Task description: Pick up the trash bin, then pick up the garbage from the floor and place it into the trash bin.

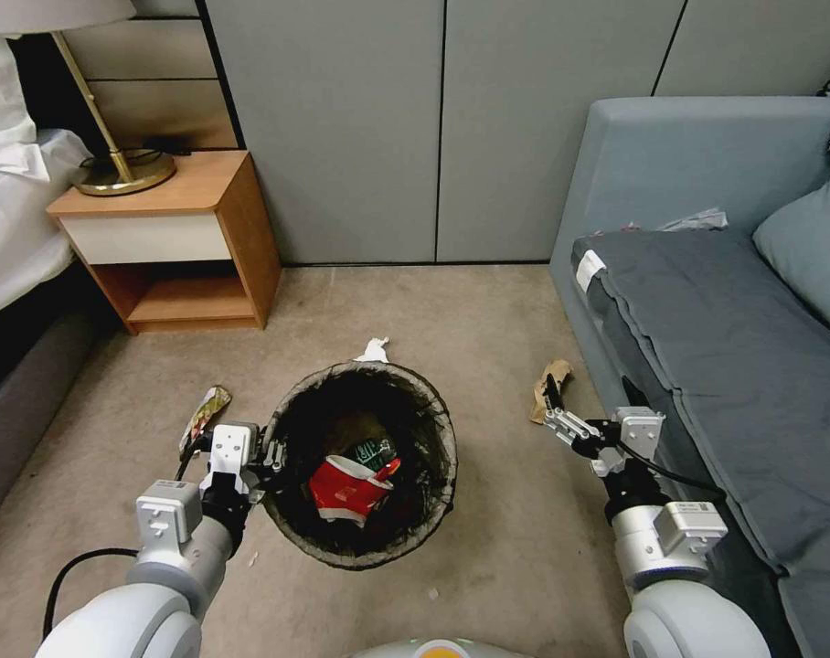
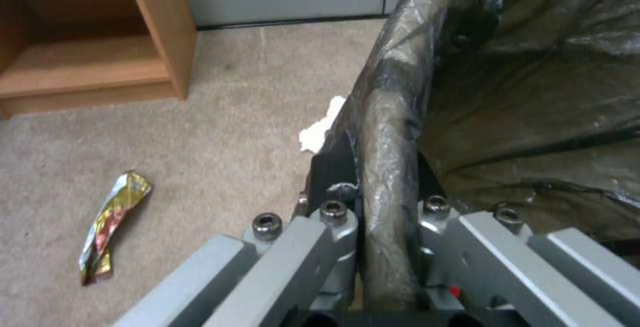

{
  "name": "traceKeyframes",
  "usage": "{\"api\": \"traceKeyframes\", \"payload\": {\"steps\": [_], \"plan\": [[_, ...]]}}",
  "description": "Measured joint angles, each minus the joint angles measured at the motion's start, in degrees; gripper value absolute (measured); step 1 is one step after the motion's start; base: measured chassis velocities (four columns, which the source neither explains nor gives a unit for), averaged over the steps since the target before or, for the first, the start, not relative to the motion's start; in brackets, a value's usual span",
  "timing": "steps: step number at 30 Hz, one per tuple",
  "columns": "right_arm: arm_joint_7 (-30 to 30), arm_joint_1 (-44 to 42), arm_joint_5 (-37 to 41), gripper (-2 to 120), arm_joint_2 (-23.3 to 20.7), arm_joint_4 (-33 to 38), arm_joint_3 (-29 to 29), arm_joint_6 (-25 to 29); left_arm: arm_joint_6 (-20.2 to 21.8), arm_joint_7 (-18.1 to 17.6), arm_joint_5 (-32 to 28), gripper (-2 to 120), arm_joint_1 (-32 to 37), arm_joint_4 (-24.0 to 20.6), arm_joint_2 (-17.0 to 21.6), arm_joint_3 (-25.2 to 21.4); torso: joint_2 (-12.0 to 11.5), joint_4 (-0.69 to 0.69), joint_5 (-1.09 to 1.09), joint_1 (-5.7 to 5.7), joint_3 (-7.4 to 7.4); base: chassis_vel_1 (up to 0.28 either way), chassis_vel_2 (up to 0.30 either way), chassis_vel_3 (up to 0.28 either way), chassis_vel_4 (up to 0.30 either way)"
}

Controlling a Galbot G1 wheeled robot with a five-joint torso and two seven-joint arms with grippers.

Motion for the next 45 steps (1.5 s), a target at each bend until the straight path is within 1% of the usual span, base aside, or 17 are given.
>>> {"api": "traceKeyframes", "payload": {"steps": [21, 24, 27, 28, 30, 31, 32, 33, 35, 37, 38, 39, 40, 41, 43, 45], "plan": [[0.17, 0.21, 0.05, 100, 0.04, -0.3, -0.29, -0.12, -0.03, 0.11, 0.03, 1, 0.05, -0.01, -0.11, 0.0, 0.0, 0.0, -0.01, 0.0, 0.0, -0.097, 0.095, 0.097, -0.09], [0.84, 0.91, 0.11, 100, 0.09, -1.12, -0.42, -0.58, -0.04, 0.11, 0.04, 1, 0.08, -0.06, -0.12, 0.03, 0.0, -0.01, 0.0, 0.0, 0.0, -0.005, 0.018, 0.011, -0.011], [2.95, 3.03, 2.22, 100, -0.39, -3.06, -0.64, -3.13, -0.04, 0.11, 0.04, 1, 0.24, -0.37, -0.1, 0.07, 0.0, 0.0, 0.01, 0.0, 0.01, 0.0, 0.0, 0.0, 0.0], [2.95, 3.03, 2.22, 100, -0.39, -3.06, -0.64, -3.13, -0.04, 0.11, 0.04, 1, 0.24, -0.37, -0.1, 0.07, 0.0, 0.0, 0.01, 0.0, 0.01, 0.0, 0.0, 0.0, 0.0], [6.69, 5.66, 5.67, 100, -1.12, -4.94, -1.13, -6.52, -0.04, 0.12, 0.03, 1, 0.37, -0.64, -0.07, 0.07, 0.0, 0.01, 0.01, 0.0, 0.0, 0.0, 0.0, 0.0, 0.0], [9.98, 8.24, 8.8, 100, -1.85, -7.1, -1.41, -9.43, -0.04, 0.13, 0.02, 1, 0.51, -0.75, -0.01, 0.08, 0.0, 0.0, 0.01, 0.0, 0.01, 0.0, 0.0, 0.0, 0.0], [10.73, 9.18, 10.24, 100, -2.2, -8.05, -1.45, -10.19, -0.04, 0.13, 0.02, 1, 0.54, -0.75, 0.06, 0.08, 0.0, 0.0, 0.01, 0.0, 0.0, 0.0, 0.0, 0.0, 0.0], [10.73, 9.18, 10.24, 100, -2.2, -8.05, -1.45, -10.19, -0.04, 0.13, 0.02, 1, 0.54, -0.75, 0.06, 0.08, 0.0, 0.0, 0.01, 0.0, 0.0, 0.0, 0.0, 0.0, 0.0], [12.38, 12.75, 15.88, 100, -3.57, -12.75, -1.59, -12.33, -0.04, 0.13, 0.02, 1, 0.54, -0.79, 0.31, 0.03, 0.0, 0.01, 0.0, 0.0, 0.01, 0.0, 0.0, 0.0, 0.0], [12.49, 15.04, 19.26, 100, -4.12, -17.24, -1.91, -13.41, -0.03, 0.12, -0.01, 1, 0.61, -0.81, 0.4, 0.01, 0.0, 0.01, 0.0, 0.0, 0.01, 0.0, 0.0, 0.0, 0.0], [12.49, 15.04, 19.26, 100, -4.12, -17.24, -1.91, -13.41, -0.03, 0.12, -0.01, 1, 0.61, -0.81, 0.4, 0.01, 0.0, 0.01, 0.0, 0.0, 0.01, 0.0, 0.0, 0.0, 0.0], [12.61, 15.85, 20.23, 100, -4.27, -19.1, -2.12, -13.66, -0.02, 0.12, -0.01, 1, 0.65, -0.81, 0.44, 0.0, 0.0, 0.0, 0.0, 0.0, 0.0, 0.0, 0.0, 0.0, 0.0], [12.82, 17.66, 21.22, 100, -4.5, -23.03, -2.43, -13.79, 0.0, 0.1, -0.01, 1, 0.7, -0.82, 0.5, -0.02, 0.0, 0.0, 0.0, 0.0, 0.0, 0.0, 0.0, 0.0, 0.0], [12.82, 17.66, 21.22, 100, -4.5, -23.03, -2.43, -13.79, 0.0, 0.1, -0.01, 1, 0.7, -0.82, 0.5, -0.02, 0.0, 0.0, 0.0, 0.0, 0.0, 0.0, 0.0, 0.0, 0.0], [12.98, 20.28, 21.95, 100, -4.77, -27.57, -2.79, -13.85, 0.06, 0.1, -0.02, 1, 0.78, -0.84, 0.53, -0.14, 0.0, 0.0, 0.01, 0.0, 0.0, 0.0, 0.0, 0.0, 0.0], [12.99, 21.26, 22.54, 100, -4.92, -28.88, -3.03, -14.08, 0.07, 0.1, -0.03, 1, 0.85, -0.85, 0.55, -0.22, 0.0, 0.0, 0.0, 0.0, 0.0, 0.0, 0.0, 0.0, 0.0]]}}
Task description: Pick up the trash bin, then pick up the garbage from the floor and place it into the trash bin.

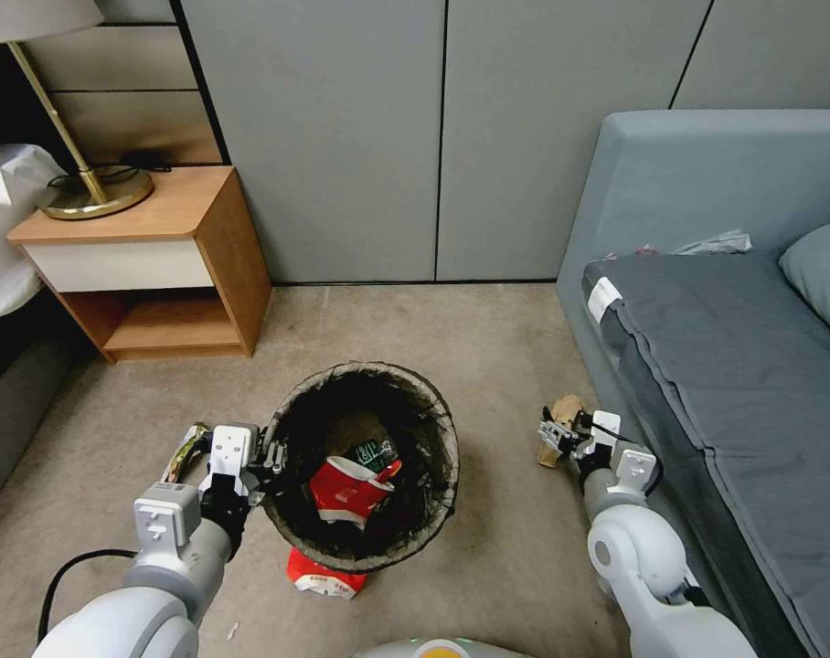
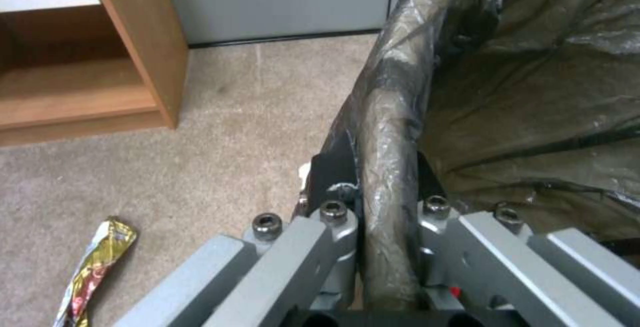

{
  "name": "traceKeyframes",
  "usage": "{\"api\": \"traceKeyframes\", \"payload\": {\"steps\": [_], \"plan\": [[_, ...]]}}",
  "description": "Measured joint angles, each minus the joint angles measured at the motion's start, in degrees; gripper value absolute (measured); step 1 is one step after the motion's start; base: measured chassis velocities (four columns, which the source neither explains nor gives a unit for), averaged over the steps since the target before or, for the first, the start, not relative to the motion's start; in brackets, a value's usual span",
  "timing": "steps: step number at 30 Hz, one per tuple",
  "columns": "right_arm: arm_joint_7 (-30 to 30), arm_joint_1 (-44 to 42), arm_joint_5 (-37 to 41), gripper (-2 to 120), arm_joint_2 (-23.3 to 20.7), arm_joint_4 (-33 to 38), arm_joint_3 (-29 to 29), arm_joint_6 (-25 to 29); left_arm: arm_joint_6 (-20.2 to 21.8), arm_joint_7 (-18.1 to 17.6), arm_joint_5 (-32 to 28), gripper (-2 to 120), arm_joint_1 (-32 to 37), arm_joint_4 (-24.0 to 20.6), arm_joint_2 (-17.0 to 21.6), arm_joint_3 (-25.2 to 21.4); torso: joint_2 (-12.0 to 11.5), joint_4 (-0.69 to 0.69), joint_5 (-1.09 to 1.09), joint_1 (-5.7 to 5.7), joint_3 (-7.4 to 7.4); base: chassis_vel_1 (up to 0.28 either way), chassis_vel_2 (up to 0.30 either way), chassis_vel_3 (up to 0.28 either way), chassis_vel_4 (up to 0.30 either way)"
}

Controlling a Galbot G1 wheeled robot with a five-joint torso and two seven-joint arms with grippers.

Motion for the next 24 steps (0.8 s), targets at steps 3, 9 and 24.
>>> {"api": "traceKeyframes", "payload": {"steps": [3, 9, 24], "plan": [[0.2, 1.99, 1.65, 100, -0.12, -2.3, -0.56, -0.83, 0.02, -0.04, 0.0, 1, 0.07, -0.01, 0.02, -0.14, 0.0, 0.0, 0.0, 0.0, 0.0, 0.0, 0.0, 0.0, 0.0], [2.85, 6.15, 4.61, 100, 0.33, -7.54, -1.95, -1.87, 0.05, -0.13, -0.01, 1, 0.24, -0.03, -0.03, -0.24, 0.0, 0.0, 0.0, 0.0, 0.0, 0.0, 0.0, 0.0, 0.0], [5.15, 10.89, 5.33, 100, 1.21, -14.83, -3.26, -1.95, 0.09, -0.22, -0.06, 1, 0.36, -0.08, -0.04, -0.17, 0.0, 0.0, 0.0, 0.0, 0.0, 0.0, 0.0, 0.0, 0.0]]}}
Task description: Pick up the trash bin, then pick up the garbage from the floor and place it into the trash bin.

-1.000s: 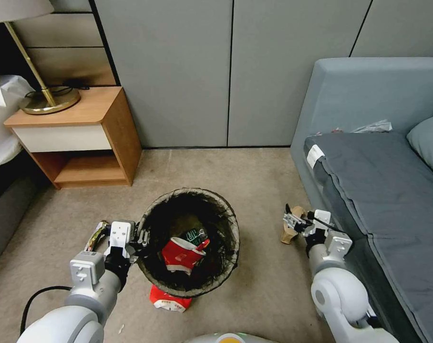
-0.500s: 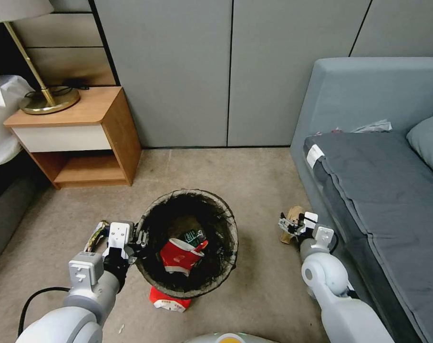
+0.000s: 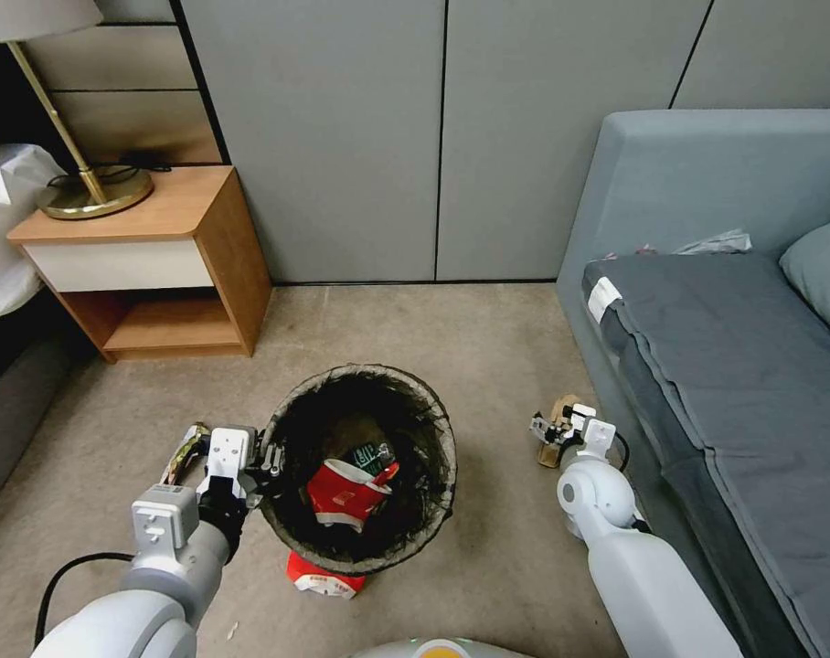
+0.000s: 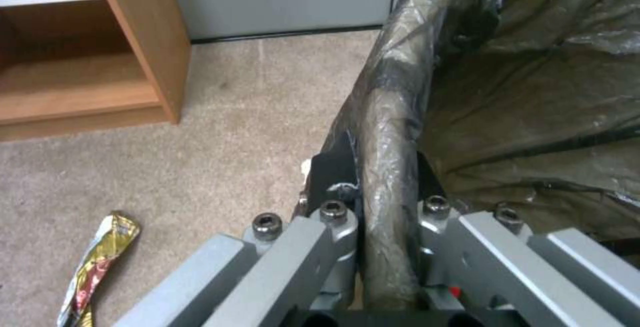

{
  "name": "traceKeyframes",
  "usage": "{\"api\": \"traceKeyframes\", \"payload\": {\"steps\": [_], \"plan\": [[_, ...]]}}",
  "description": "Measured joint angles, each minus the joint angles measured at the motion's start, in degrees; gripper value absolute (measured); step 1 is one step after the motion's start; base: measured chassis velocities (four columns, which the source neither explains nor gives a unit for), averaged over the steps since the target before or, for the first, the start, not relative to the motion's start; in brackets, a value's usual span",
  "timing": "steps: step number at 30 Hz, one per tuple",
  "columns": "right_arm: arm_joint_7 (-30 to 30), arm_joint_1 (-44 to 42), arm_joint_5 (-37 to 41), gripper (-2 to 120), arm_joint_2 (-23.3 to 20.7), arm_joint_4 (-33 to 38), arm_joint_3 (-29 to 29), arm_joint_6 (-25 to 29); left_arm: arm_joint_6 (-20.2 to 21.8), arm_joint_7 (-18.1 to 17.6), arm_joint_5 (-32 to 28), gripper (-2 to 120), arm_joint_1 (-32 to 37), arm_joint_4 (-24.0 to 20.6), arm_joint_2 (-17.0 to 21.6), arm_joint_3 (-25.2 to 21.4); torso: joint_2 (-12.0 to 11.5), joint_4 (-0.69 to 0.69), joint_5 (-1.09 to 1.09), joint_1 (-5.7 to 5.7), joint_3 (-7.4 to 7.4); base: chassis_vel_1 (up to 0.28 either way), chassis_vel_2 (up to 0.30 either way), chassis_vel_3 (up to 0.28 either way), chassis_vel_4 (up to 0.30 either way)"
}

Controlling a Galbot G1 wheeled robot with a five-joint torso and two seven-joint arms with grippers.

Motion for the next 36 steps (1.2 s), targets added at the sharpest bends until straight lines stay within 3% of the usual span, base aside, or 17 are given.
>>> {"api": "traceKeyframes", "payload": {"steps": [28, 31, 36], "plan": [[-3.32, 13.05, -2.25, 100, 3.18, -27.05, -2.95, 5.38, -0.12, 0.09, -0.15, 1, -0.5, 1.15, 0.11, 0.03, 0.0, 0.0, 0.0, 0.0, 0.0, 0.0, 0.0, 0.0, 0.0], [-3.28, 13.68, -2.49, 95, 3.29, -28.61, -3.34, 5.89, -0.12, 0.11, -0.16, 1, -0.51, 1.26, 0.11, 0.05, 0.0, 0.0, 0.0, 0.0, 0.0, 0.0, 0.0, 0.0, 0.0], [-2.92, 15.06, -2.5, 75, 3.38, -32.32, -4.19, 7.36, -0.14, 0.18, -0.16, 1, -0.54, 1.5, 0.16, 0.08, 0.0, 0.0, 0.0, 0.0, 0.0, 0.0, 0.0, 0.0, 0.0]]}}
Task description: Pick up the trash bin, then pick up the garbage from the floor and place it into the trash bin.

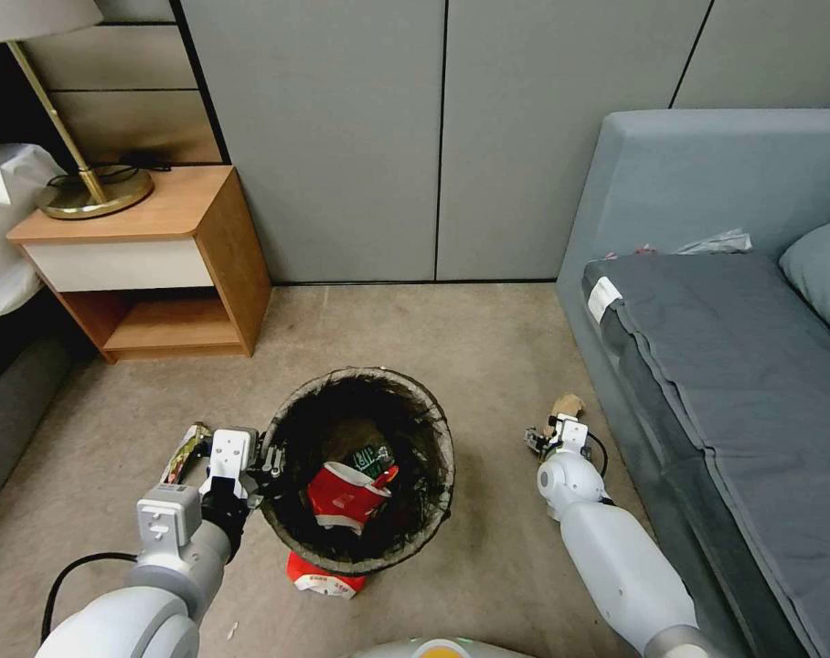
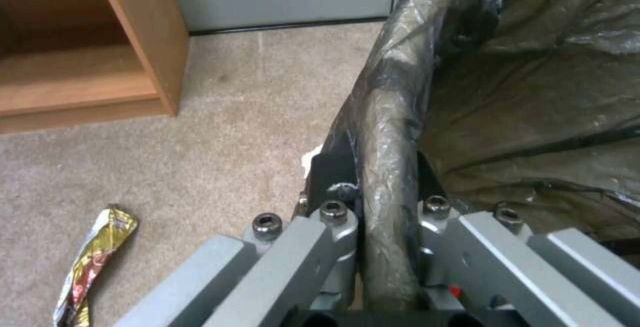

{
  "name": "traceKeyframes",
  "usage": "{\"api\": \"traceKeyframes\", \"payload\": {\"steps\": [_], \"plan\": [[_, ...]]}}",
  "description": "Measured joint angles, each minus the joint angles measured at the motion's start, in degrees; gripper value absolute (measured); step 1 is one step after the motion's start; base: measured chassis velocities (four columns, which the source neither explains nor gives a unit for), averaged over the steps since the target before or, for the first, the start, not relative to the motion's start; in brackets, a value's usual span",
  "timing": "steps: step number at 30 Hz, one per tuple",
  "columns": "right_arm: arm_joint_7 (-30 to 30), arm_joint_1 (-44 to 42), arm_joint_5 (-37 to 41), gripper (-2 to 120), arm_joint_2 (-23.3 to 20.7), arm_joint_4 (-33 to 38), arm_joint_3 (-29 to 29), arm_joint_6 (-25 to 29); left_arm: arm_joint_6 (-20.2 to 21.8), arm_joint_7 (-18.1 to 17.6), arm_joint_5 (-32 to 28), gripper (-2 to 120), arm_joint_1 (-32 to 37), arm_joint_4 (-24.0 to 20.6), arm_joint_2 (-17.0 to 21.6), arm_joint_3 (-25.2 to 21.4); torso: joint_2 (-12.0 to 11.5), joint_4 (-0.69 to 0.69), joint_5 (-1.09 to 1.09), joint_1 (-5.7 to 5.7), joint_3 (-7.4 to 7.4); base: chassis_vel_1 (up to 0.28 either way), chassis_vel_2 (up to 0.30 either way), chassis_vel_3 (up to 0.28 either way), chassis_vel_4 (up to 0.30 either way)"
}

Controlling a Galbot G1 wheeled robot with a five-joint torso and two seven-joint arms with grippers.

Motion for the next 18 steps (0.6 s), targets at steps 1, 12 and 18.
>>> {"api": "traceKeyframes", "payload": {"steps": [1, 12, 18], "plan": [[-0.12, -0.02, 0.0, 70, -0.01, -0.1, -0.06, 0.15, -0.01, 0.01, 0.0, 1, -0.01, 0.05, 0.03, 0.01, 0.0, 0.0, 0.0, 0.0, 0.0, 0.0, 0.0, 0.0, 0.0], [-0.95, -0.61, -0.15, 32, -0.3, 0.15, -0.11, 0.91, -0.06, 0.08, 0.02, 1, -0.02, 0.22, 0.19, 0.24, 0.0, 0.0, 0.0, 0.0, 0.0, 0.0, 0.0, 0.0, 0.0], [-0.96, -1.39, -1.5, 8, -0.62, 1.75, -0.07, 1.66, -0.2, 0.11, 0.15, 1, 0.05, 0.35, 0.16, 0.41, 0.0, 0.0, 0.01, -0.01, 0.0, 0.0, 0.0, 0.0, 0.0]]}}
